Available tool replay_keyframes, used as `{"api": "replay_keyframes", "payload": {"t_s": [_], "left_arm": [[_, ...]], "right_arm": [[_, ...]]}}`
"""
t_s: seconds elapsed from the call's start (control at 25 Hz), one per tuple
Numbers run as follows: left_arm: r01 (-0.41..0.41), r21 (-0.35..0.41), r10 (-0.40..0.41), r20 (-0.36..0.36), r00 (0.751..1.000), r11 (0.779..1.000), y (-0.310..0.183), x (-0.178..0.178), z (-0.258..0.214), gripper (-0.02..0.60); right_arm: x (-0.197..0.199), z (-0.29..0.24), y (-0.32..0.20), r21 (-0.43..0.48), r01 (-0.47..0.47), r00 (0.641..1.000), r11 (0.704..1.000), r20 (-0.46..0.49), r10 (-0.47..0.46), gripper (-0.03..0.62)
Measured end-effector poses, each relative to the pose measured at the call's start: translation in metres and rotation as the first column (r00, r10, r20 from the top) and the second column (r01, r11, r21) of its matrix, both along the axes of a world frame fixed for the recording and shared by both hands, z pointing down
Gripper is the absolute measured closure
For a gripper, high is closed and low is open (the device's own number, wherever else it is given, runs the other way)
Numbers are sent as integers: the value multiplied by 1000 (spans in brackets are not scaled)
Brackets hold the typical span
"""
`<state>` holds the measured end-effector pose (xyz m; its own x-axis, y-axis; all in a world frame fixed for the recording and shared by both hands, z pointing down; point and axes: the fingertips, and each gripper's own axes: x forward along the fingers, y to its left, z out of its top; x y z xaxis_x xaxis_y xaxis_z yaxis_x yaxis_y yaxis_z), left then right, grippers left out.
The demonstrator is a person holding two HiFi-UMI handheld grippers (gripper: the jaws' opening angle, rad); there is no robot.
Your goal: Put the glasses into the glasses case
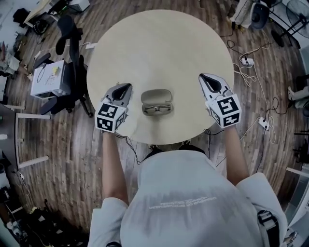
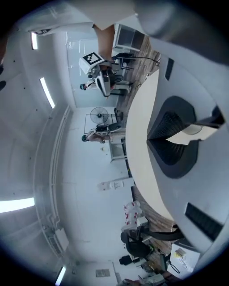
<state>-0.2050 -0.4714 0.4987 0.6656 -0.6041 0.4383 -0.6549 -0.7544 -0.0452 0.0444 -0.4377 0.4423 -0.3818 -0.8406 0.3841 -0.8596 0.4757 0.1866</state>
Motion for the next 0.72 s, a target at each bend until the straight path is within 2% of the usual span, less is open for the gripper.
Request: {"api": "replay_keyframes", "payload": {"t_s": [0.2,0.44,0.64,0.72], "left_arm": [[118,113,-106,-110,988,987,-11,-13,-57,568],[130,278,-98,-123,987,952,-9,-11,-119,568],[203,295,-143,-212,967,934,-8,-21,-157,568],[212,315,-153,-200,968,925,-7,-24,-164,568]], "right_arm": [[-20,-36,-19,81,64,998,995,-12,-63,594],[-35,-83,-34,174,83,996,981,-33,-78,594],[-45,-113,-38,231,104,994,967,-45,-96,594],[-47,-122,-38,252,107,994,962,-46,-98,594]]}}
